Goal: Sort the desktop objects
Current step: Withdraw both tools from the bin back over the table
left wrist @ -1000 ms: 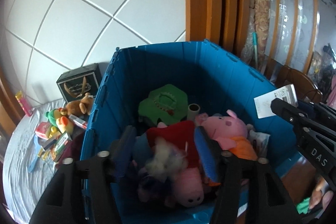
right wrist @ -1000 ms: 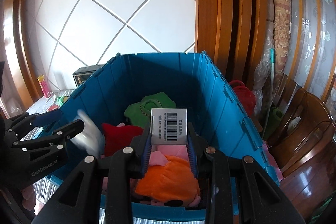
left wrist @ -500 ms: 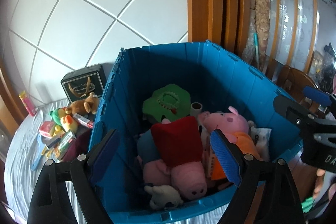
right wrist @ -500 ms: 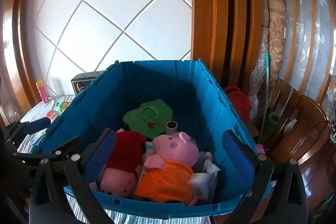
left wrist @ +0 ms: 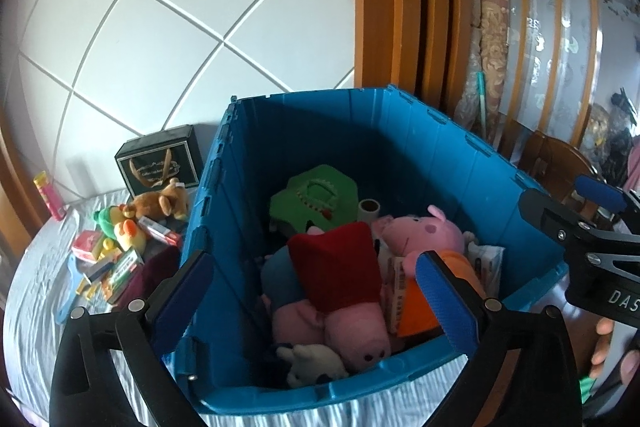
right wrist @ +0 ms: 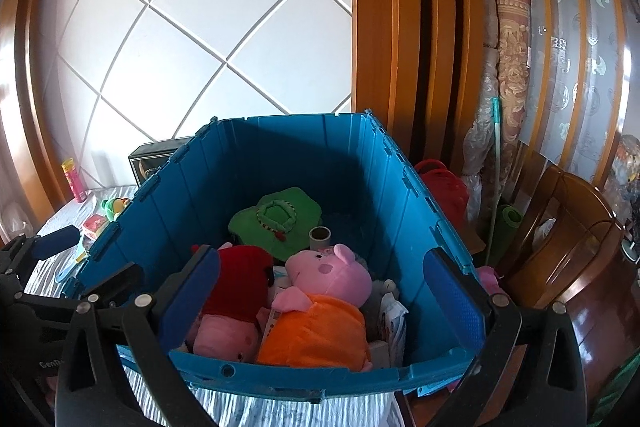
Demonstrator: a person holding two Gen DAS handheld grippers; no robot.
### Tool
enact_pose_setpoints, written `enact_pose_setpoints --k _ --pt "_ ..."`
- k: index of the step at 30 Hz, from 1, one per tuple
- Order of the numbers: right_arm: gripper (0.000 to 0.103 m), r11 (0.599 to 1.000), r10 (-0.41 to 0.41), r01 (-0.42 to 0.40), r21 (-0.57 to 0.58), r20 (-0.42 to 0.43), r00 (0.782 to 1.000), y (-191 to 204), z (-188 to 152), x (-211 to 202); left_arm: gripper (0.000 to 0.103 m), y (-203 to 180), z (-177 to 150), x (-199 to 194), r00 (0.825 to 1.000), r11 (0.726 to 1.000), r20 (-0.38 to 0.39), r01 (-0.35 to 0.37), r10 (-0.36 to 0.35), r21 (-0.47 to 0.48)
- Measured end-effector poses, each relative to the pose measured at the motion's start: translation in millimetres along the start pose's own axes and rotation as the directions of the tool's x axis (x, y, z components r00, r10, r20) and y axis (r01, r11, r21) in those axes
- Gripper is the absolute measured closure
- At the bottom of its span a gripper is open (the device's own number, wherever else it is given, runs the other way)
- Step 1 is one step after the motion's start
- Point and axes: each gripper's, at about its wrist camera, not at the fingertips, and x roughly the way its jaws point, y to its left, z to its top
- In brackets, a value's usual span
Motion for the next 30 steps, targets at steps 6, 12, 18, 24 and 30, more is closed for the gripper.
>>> enact_pose_setpoints --k 6,12,18,24,30 --pt "0.000 1.000 -0.012 0.012 0.015 0.003 1.000 15 -6 -16 0.001 21 -7 -18 1.000 1.000 0.017 0.002 -0.002 -0.006" --pt "0.000 1.000 -0.016 0.016 0.007 0.028 0.999 63 -21 -53 0.001 72 -25 -54 0.999 1.000 0.033 0.010 -0.009 -0.024" --pt "0.000 1.000 -0.014 0.014 0.022 0.017 1.000 139 -45 -89 0.001 146 -54 -98 0.999 1.000 0.031 -0.010 0.010 -0.024" --pt "0.000 0.999 0.027 -0.027 0.031 -0.002 1.000 203 -65 -116 0.001 198 -78 -130 0.999 0.999 0.002 -0.034 0.034 -0.039" --pt "0.000 0.999 0.034 -0.035 -0.025 -0.019 0.999 233 -68 -138 0.001 216 -87 -152 0.999 0.995 -0.003 -0.049 0.049 -0.082"
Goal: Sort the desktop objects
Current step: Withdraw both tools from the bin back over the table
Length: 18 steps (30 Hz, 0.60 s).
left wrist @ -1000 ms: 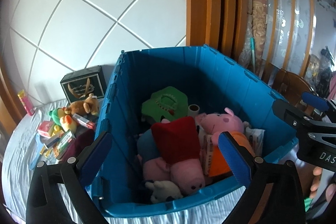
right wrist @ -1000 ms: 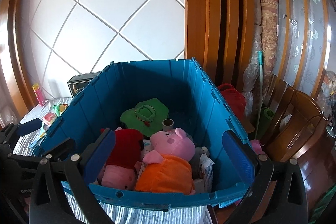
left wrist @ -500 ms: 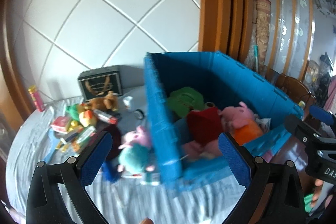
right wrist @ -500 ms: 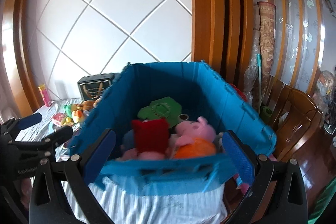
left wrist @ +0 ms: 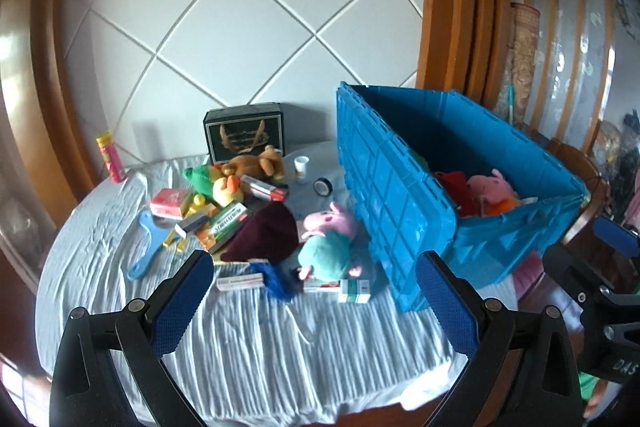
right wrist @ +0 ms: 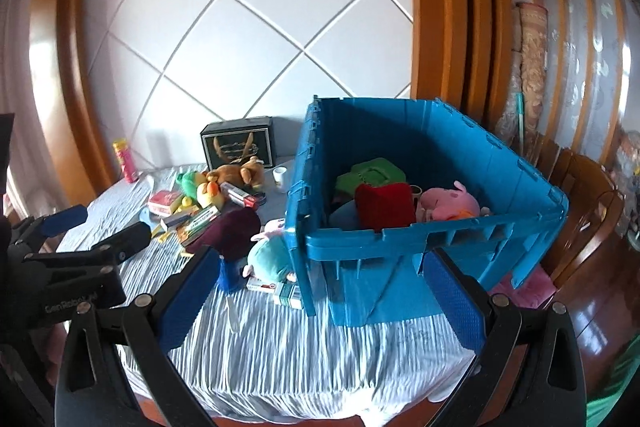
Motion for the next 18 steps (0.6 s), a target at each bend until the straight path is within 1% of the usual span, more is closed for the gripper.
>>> enact_pose_setpoints --k 5,9,18 --pt "0.000 0.999 -0.031 0.031 -0.022 0.001 1.000 -3 9 -20 0.001 -9 3 -18 1.000 1.000 0.003 -0.009 0.009 -0.001" --pt "0.000 0.999 -0.047 0.048 -0.019 0.016 0.999 -14 16 -33 0.001 -16 4 -24 0.999 1.000 -0.022 0.025 -0.026 -0.007" --pt "0.000 1.000 -0.023 0.023 -0.020 0.017 1.000 -22 15 -39 0.001 -22 1 -45 1.000 1.000 0.021 0.007 -0.007 -0.005"
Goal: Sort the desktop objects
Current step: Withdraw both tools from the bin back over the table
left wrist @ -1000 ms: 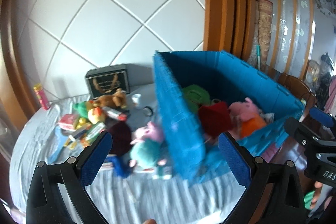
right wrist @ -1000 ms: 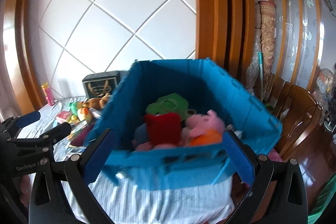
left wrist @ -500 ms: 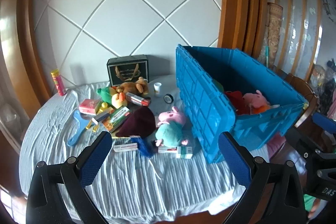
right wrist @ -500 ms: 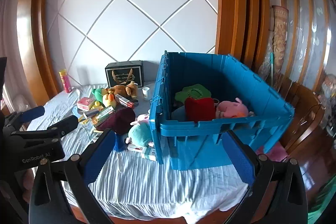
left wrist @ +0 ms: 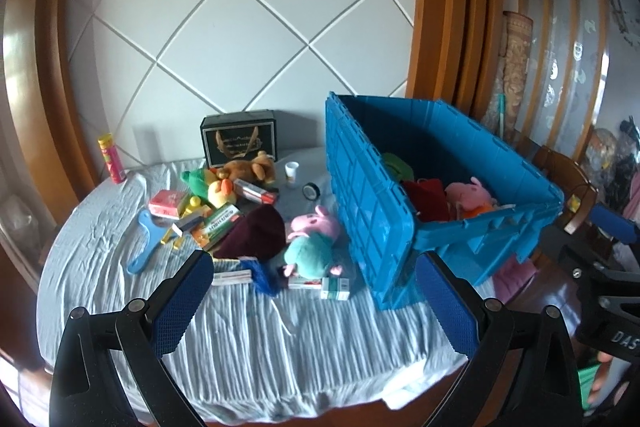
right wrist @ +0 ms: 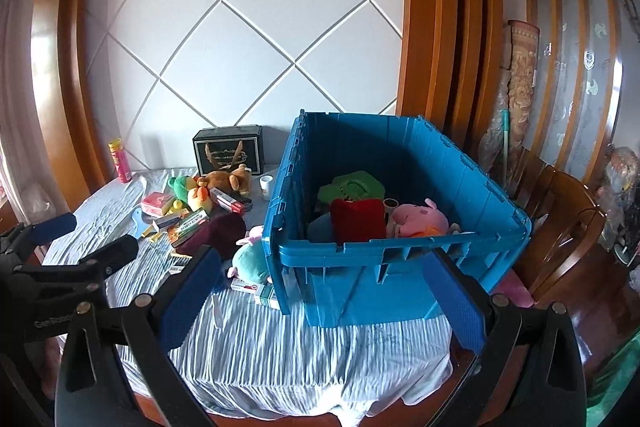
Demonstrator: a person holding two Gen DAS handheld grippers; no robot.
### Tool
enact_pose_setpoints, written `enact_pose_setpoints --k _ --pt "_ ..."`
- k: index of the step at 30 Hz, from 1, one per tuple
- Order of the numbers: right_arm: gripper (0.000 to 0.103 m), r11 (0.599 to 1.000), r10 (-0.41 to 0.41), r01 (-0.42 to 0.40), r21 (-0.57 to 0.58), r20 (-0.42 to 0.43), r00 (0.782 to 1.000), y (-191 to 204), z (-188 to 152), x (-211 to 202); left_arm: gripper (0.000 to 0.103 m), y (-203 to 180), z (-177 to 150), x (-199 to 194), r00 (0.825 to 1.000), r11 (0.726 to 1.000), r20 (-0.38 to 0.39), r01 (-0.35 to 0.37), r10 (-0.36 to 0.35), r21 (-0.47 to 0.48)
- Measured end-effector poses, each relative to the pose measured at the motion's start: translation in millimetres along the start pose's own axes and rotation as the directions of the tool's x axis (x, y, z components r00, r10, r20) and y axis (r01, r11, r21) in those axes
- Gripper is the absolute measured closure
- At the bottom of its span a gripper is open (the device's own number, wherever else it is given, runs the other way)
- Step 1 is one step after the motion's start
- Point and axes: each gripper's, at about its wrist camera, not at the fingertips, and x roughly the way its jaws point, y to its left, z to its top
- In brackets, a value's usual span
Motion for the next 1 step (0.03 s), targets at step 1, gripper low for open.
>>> enact_pose_setpoints --k 1 --pt "0.000 1.000 0.004 -0.004 -0.001 -0.001 1.000 0.2 -0.1 0.2 0.001 -0.7 -0.1 -1.5 1.000 1.000 0.003 -0.005 0.005 0.002"
